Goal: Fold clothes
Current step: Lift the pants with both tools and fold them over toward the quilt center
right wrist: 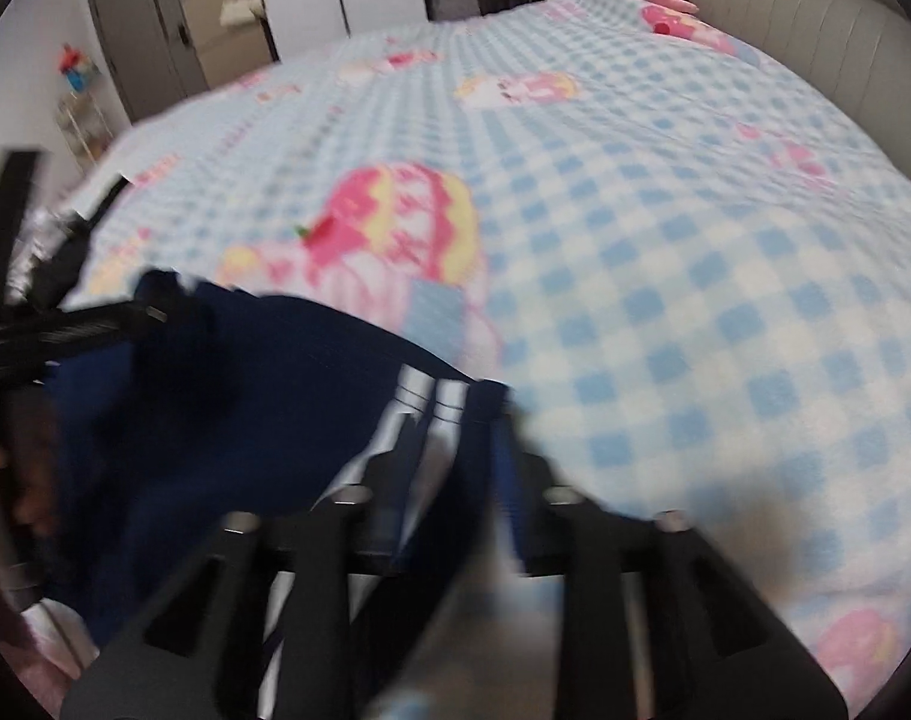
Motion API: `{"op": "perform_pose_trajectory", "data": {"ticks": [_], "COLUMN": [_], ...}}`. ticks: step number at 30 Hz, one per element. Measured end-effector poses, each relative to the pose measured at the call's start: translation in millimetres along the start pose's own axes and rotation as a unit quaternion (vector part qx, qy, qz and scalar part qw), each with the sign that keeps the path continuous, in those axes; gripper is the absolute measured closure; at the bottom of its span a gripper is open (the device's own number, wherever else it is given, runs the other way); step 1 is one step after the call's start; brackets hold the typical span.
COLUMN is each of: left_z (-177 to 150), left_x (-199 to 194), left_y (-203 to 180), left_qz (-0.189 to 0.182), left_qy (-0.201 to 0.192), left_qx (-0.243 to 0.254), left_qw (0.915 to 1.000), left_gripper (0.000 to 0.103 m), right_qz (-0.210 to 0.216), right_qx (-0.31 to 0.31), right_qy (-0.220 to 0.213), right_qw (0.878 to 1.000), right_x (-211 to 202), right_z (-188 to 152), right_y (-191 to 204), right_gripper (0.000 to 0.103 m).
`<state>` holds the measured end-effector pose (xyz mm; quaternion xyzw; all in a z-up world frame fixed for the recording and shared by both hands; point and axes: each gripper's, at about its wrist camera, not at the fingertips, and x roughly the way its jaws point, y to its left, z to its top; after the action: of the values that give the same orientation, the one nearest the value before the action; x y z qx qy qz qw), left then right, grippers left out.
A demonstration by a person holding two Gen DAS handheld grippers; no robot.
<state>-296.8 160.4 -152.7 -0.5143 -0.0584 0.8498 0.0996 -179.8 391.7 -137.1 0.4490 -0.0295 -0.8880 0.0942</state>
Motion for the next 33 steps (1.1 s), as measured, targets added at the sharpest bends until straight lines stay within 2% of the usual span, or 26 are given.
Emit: {"op": "perform_pose_trajectory", "data": {"ticks": [1,4,5,6,7,8,10,12,15,19,23,24,25,26,27,28,31,32,33], "left_z": [-2.2,-11.8,-14.7,-17.1,-18.4,-19.6,-21.7,-23.7,-23.6,-14.9,-4.8,-4.4,-4.0,-3.8,-4.1,-4.8,-9.7,-11.3,-12.7], "left_x": [4.1,12.9,13.1,12.8,11.6,10.1,6.0,-0.8,-15.3,-16.9,-18.0,-19.0,-20.0,-20.0,-16.9,-12.4,-1.6,2.0,4.9], "left_y": [0.1,-7.9,-11.1,-13.7,-14.6,-15.9,-19.4,-23.3,-23.7,-14.1,0.9,4.0,7.1,9.9,11.6,10.3,-1.9,-6.0,-10.3], "left_qz": [0.005,0.018,0.019,0.018,0.011,0.005,0.002,0.006,0.015,0.042,0.027,0.026,0.024,0.02,0.009,-0.003,-0.018,-0.023,-0.023], "left_qy": [0.006,0.012,0.008,0.006,0.004,0.003,-0.002,-0.015,-0.045,-0.055,-0.053,-0.054,-0.056,-0.055,-0.049,-0.04,-0.022,-0.016,-0.012], "left_qx": [0.001,0.025,0.03,0.034,0.034,0.036,0.042,0.056,0.064,0.056,0.027,0.022,0.017,0.012,0.008,0.008,0.026,0.032,0.038], "left_qw": [1.0,0.9995,0.9993,0.9992,0.9993,0.9993,0.9991,0.9983,0.9968,0.996,0.9978,0.9979,0.998,0.9982,0.9987,0.9991,0.9993,0.9991,0.9989], "left_gripper": [0.047,0.045,0.047,0.055,0.061,0.076,0.083,0.091,0.093,0.093,0.091,0.086,0.08,0.061,0.053,0.053,0.054,0.059,0.074], "right_qz": [0.008,0.014,0.014,0.013,0.013,0.013,-0.001,-0.012,-0.028,-0.053,-0.06,-0.057,-0.054,-0.05,-0.042,-0.035,-0.022,-0.02,-0.015], "right_qx": [0.002,-0.01,-0.014,-0.018,-0.023,-0.029,-0.043,-0.052,-0.044,-0.049,-0.049,-0.046,-0.043,-0.04,-0.034,-0.028,-0.012,-0.009,-0.003], "right_qy": [0.004,0.037,0.043,0.048,0.048,0.047,0.033,0.021,0.015,0.028,0.031,0.025,0.018,0.008,-0.003,-0.008,0.02,0.036,0.046], "right_qw": [1.0,0.999,0.999,0.999,0.998,0.998,0.999,0.998,0.999,0.997,0.996,0.997,0.997,0.998,0.999,0.999,0.999,0.999,0.999], "right_x": [6.4,24.4,28.5,31.8,32.3,31.8,26.9,25.2,17.8,18.1,30.5,31.3,28.5,23.9,19.1,19.0,36.6,46.3,52.9], "right_z": [2.9,0.5,-0.8,-2.3,-2.9,-3.2,-3.2,0.9,1.0,-4.6,-3.4,-2.9,-3.1,-2.7,-3.6,-1.5,0.5,0.0,-1.2], "right_y": [4.4,13.6,16.9,20.2,23.1,26.0,33.6,40.3,35.7,32.7,42.1,43.1,42.2,40.0,35.1,33.3,29.3,29.4,28.3], "right_gripper": [0.051,0.042,0.042,0.042,0.051,0.057,0.077,0.087,0.092,0.092,0.092,0.091,0.085,0.082,0.073,0.065,0.061,0.061,0.062]}}
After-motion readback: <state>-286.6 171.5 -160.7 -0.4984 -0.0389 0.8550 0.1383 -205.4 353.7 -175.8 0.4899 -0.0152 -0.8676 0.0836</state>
